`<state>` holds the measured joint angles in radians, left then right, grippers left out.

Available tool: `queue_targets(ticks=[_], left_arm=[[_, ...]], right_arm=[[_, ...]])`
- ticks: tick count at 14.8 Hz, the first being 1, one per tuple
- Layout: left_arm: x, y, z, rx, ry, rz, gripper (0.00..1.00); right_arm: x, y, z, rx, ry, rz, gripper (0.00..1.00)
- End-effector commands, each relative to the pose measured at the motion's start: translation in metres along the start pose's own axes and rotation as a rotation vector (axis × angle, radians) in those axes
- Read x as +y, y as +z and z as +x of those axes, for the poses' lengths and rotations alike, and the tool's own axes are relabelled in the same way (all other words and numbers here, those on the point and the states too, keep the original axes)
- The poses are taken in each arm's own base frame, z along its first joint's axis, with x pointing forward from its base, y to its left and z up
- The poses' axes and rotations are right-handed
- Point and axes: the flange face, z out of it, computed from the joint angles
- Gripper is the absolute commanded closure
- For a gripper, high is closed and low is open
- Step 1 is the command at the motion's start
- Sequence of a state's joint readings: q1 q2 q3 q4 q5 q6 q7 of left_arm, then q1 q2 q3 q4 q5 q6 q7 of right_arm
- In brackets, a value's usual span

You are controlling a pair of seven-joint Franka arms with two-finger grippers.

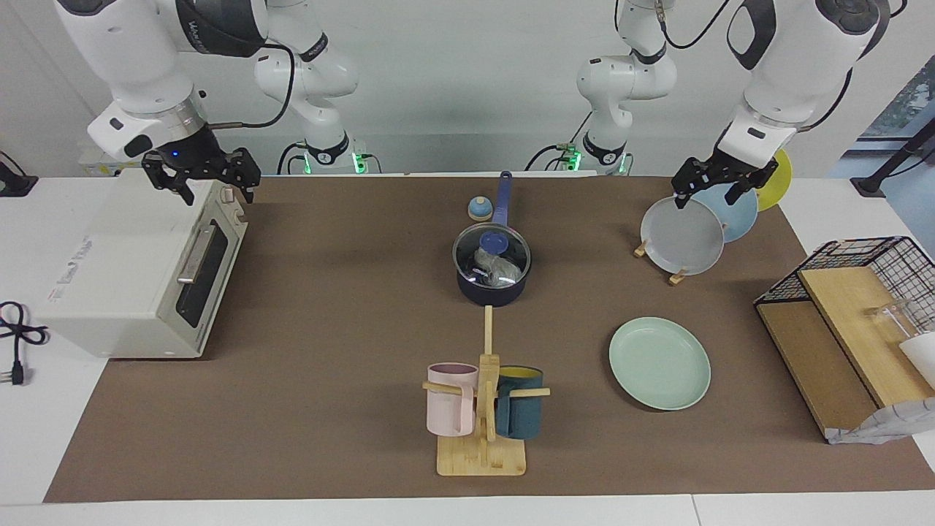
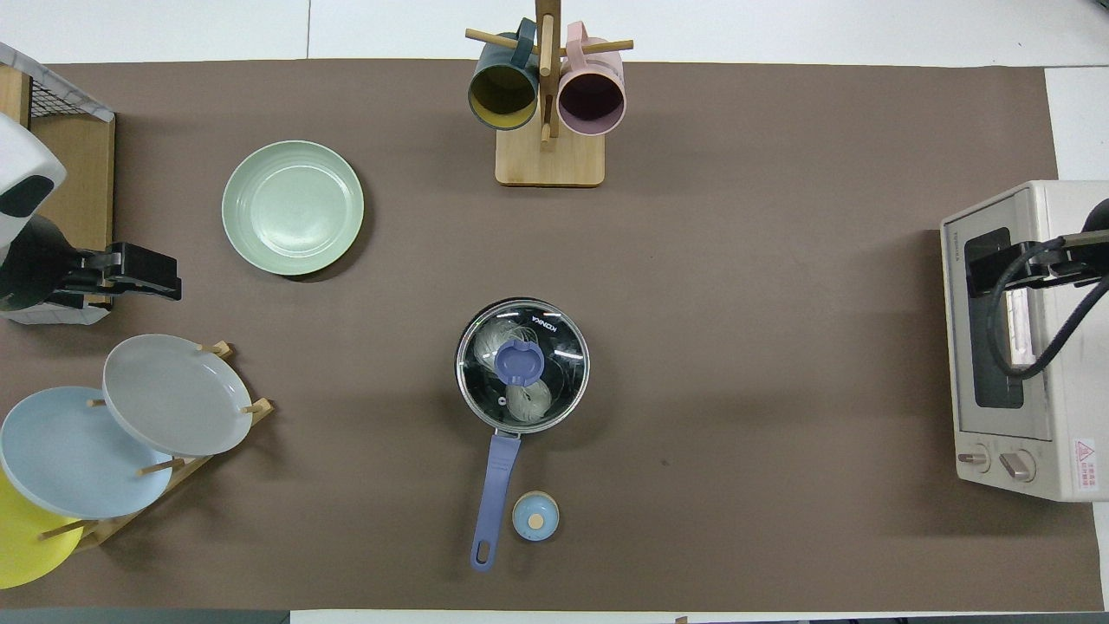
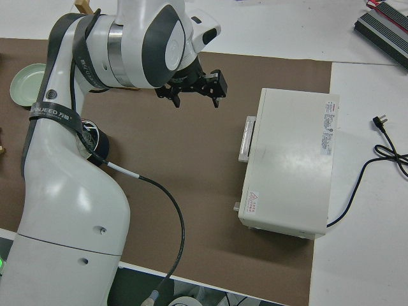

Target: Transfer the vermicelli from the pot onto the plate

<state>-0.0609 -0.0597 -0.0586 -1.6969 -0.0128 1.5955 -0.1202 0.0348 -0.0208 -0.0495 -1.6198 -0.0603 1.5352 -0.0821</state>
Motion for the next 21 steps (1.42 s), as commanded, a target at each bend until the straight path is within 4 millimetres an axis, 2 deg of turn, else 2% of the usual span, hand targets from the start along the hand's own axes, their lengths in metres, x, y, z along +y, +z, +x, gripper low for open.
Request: queue_targets(ticks=[1, 10, 14, 18, 19, 21], left_arm=[[-0.002, -0.004, -0.004, 0.004, -0.004, -0.009, 0.0], [0.002, -0.004, -0.004, 0.01, 0.001, -0.009, 0.0], [0.0, -0.004, -0.003, 0.013, -0.004, -0.01, 0.0], [0.0, -0.003, -0.003, 0.011, -0.006, -0.01, 0.0], [0.0, -0.004, -0.003, 0.014, -0.006, -0.01, 0.0], [0.0, -0.004, -0.003, 0.016, -0.006, -0.01, 0.0]], right_arm=[[-0.001, -0.001, -0.002, 0.002, -0.022, 0.008, 0.0], [-0.003, -0.003, -0.005, 0.004, -0.006, 0.01, 0.0], [-0.022, -0.006, -0.005, 0.001, -0.058, 0.01, 0.0], [-0.075, -0.01, 0.003, 0.039, -0.085, 0.039, 0.0], [-0.094, -0.013, 0.002, 0.045, -0.071, 0.038, 0.0], [-0.135, -0.02, 0.014, 0.049, -0.065, 0.037, 0.0]])
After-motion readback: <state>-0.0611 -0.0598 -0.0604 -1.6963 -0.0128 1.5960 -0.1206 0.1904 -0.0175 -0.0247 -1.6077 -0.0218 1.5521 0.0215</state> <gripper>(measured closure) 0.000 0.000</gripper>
